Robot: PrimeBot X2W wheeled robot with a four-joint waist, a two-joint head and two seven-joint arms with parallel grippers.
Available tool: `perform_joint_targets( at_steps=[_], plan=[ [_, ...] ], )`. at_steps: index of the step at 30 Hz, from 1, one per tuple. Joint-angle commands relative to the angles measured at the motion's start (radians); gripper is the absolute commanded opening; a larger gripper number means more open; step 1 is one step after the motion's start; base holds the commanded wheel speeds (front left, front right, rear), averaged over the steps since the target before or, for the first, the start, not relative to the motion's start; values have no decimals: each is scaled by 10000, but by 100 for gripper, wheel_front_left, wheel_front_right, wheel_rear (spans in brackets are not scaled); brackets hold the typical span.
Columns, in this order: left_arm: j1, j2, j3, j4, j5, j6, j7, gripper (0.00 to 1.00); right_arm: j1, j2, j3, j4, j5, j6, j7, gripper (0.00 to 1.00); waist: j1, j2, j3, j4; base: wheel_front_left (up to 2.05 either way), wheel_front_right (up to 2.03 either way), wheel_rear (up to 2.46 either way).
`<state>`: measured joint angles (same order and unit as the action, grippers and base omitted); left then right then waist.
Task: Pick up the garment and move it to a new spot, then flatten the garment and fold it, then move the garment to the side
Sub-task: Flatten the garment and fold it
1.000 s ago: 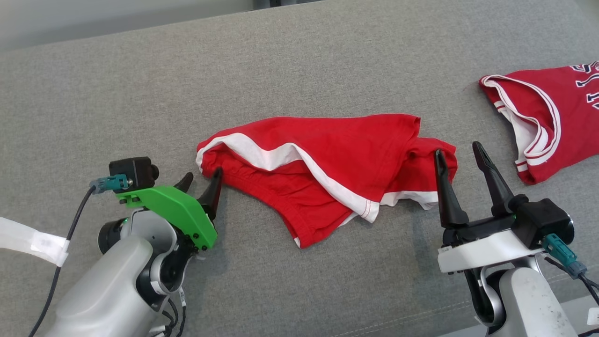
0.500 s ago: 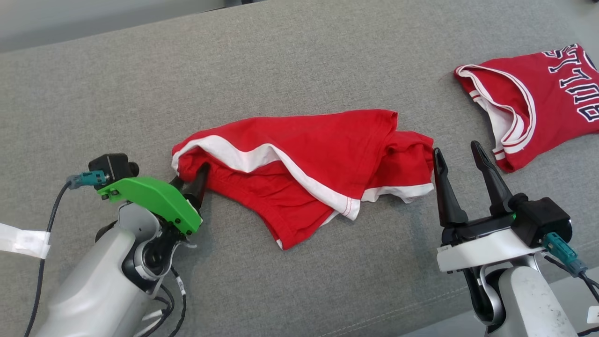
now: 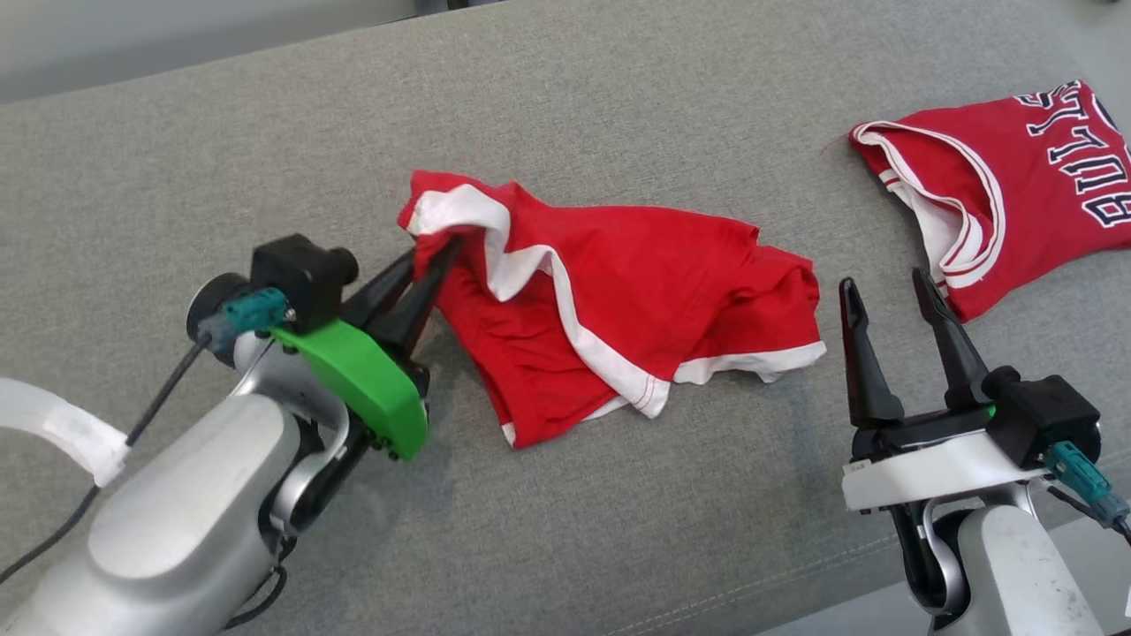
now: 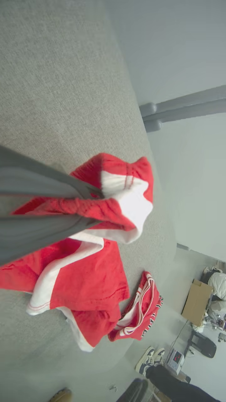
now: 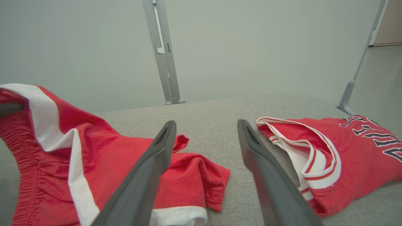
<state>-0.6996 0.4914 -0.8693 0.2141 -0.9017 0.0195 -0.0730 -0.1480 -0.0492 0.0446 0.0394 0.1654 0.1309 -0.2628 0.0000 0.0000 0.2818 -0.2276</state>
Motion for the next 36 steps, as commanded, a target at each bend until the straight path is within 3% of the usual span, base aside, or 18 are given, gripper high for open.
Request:
perform_joint_targets(
  at_steps=[1, 5, 9, 14, 22, 23, 24, 25, 26, 27, 28, 36],
  plan=[
    [106, 366, -244, -498, 474, 118, 42, 0, 122, -24, -93, -47, -32, -3, -24, 100, 0, 0, -24, 109, 0, 0, 0],
    [732, 1314, -1145, -2134, 1984, 765, 319, 0, 325, -26, -269, -101, -105, -3, -26, 100, 0, 0, -86, 368, 0, 0, 0],
    [1825, 1939, -1877, -2596, 2844, 1662, 526, 0, 390, -26, -279, -132, -117, -3, -24, 100, 0, 0, -83, 593, 0, 0, 0],
    [3046, 1575, -2372, -2028, 2614, 2007, 203, 0, 354, -27, -273, -164, -242, -3, -24, 100, 0, 0, -27, 876, 0, 0, 0],
    [3416, 643, -2488, -463, 2552, 2035, -637, 0, 257, -86, -229, -136, -372, -5, -24, 100, 0, 0, -78, 1096, 0, 0, 0],
    [3382, 590, -2445, -350, 2566, 2072, -763, 12, 255, -109, -235, -145, -365, -3, -24, 100, 0, 0, -92, 1098, 0, 0, 0],
    [3312, 543, -2383, -260, 2604, 2103, -918, 46, 267, -128, -251, -148, -360, -3, -24, 100, 0, 0, -108, 1095, 0, 0, 0],
    [3262, 466, -2281, -235, 2531, 2136, -1067, 73, 288, -138, -279, -154, -371, -3, -24, 100, 0, 0, -127, 1091, 0, 0, 0],
    [3185, 431, -2177, -211, 2529, 2171, -1202, 89, 314, -144, -298, -150, -379, -3, -24, 100, 0, 0, -150, 1083, 0, 0, 0],
    [3102, 398, -2062, -205, 2546, 2230, -1319, 96, 340, -144, -305, -141, -383, -3, -24, 100, 0, 0, -178, 1069, 0, 0, 0],
    [3074, 347, -1942, -246, 2462, 2264, -1411, 100, 362, -143, -307, -128, -389, -3, -24, 100, 0, 0, -209, 1051, 0, 0, 0],
    [2783, 305, -1666, -1004, 2648, 2445, -1630, 100, 450, -118, -275, -132, -396, -3, -24, 100, 0, 0, -327, 840, 0, 0, 0]
  ],
)
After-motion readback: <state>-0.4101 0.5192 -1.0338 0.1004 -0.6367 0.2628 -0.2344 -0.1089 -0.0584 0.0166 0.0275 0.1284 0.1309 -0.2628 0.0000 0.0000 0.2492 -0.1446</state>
